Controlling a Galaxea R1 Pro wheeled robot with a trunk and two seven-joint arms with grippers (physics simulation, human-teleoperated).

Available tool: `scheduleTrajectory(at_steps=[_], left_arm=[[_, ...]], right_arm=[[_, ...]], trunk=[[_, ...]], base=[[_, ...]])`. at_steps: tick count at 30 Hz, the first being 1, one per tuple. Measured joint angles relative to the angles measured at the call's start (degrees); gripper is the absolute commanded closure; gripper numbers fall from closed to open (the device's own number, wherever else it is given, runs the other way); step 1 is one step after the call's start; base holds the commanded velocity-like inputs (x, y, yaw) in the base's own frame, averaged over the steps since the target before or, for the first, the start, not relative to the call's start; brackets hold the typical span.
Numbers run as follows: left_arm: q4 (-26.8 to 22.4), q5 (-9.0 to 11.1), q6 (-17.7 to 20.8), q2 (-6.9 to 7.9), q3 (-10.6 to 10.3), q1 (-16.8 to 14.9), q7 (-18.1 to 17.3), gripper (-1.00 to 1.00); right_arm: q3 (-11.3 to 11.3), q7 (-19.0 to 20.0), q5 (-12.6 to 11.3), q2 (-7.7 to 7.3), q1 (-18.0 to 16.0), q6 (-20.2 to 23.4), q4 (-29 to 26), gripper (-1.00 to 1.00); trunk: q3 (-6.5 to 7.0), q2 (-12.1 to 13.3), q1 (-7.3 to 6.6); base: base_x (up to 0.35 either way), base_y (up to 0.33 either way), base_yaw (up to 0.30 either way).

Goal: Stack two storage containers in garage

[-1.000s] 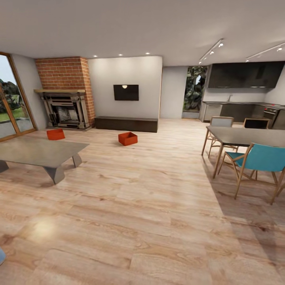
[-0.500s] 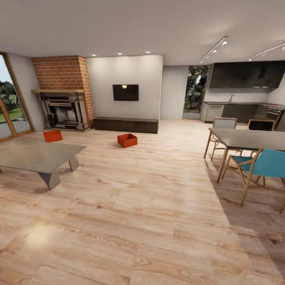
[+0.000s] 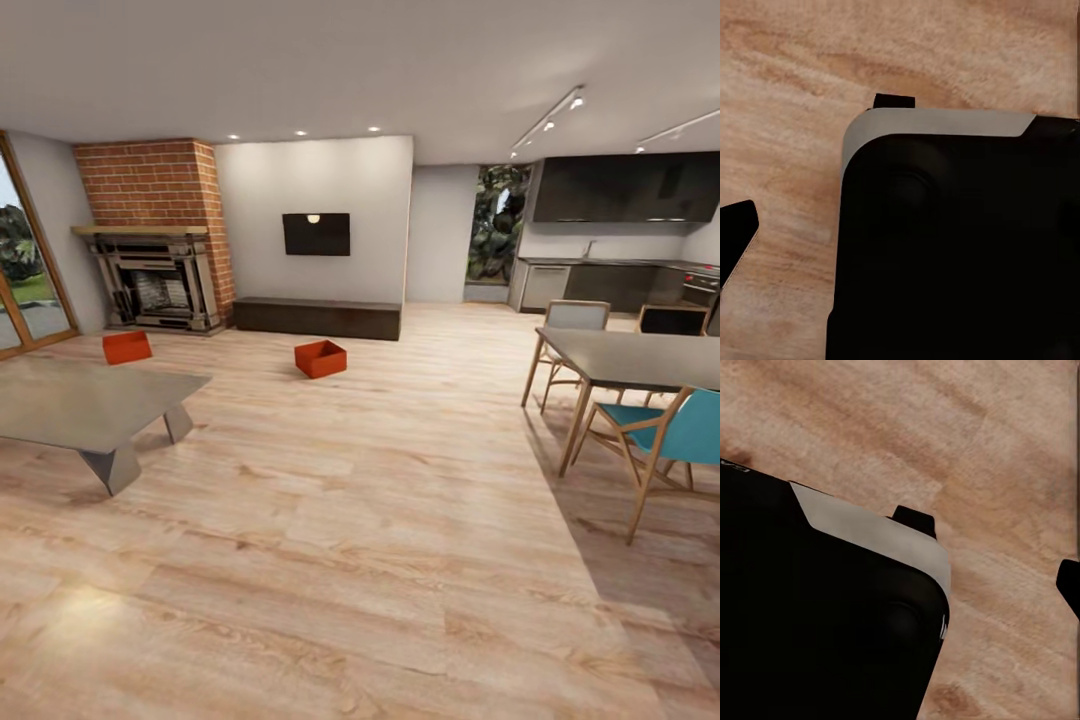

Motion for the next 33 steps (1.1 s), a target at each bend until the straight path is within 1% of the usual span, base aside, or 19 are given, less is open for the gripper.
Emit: scheduleTrajectory(at_steps=[33], left_arm=[[0.0, 0.0, 0.0, 0.00, 0.0, 0.0, 0.0, -1.00]], right_arm=[[0.0, 0.0, 0.0, 0.00, 0.0, 0.0, 0.0, -1.00]], trunk=[[0.00, 0.0, 0.00]], base=[[0.323, 0.000, 0.000]])
